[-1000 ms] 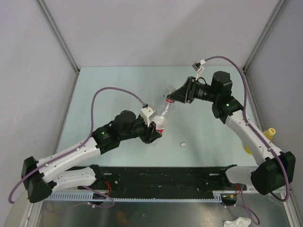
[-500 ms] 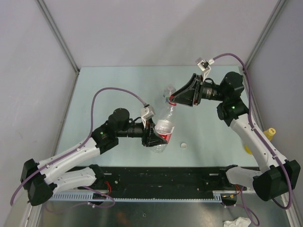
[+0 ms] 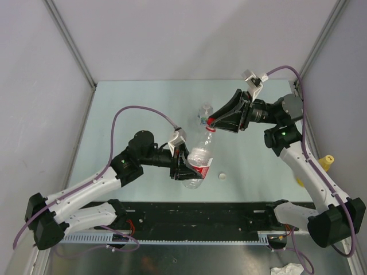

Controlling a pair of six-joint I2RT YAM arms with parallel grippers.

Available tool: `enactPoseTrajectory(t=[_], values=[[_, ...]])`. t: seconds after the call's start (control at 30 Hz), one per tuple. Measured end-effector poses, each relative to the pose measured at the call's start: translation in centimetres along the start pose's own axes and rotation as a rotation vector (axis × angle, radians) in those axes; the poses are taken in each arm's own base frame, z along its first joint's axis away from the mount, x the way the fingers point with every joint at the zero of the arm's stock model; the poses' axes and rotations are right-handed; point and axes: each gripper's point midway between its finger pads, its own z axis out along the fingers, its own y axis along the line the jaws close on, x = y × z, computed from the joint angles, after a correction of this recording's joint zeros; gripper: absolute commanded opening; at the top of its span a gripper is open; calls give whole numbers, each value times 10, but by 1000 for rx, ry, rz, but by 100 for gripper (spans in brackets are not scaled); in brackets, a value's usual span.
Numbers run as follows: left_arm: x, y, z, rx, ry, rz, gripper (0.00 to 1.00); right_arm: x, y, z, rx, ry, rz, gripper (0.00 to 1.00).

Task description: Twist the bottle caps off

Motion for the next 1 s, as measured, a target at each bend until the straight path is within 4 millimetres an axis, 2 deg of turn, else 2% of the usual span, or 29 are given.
enactPoseTrajectory(t=[0.17, 0.33, 0.63, 0.83, 1.0], values=[[1, -3, 0, 21, 0, 11, 0, -7, 4, 0, -5, -23, -31, 0], [-1, -14, -2, 71, -7, 42, 0, -10, -3, 0, 22, -50, -31, 0], [-1, -15, -2, 75, -8, 46, 0, -17, -12, -3, 65, -85, -29, 0], [-2, -13, -2, 63, -13, 54, 0, -18, -28, -6, 137, -108, -4, 0], [-4, -6, -2, 24, -25, 71, 0, -11, -51, -9, 241, -111, 36, 0]])
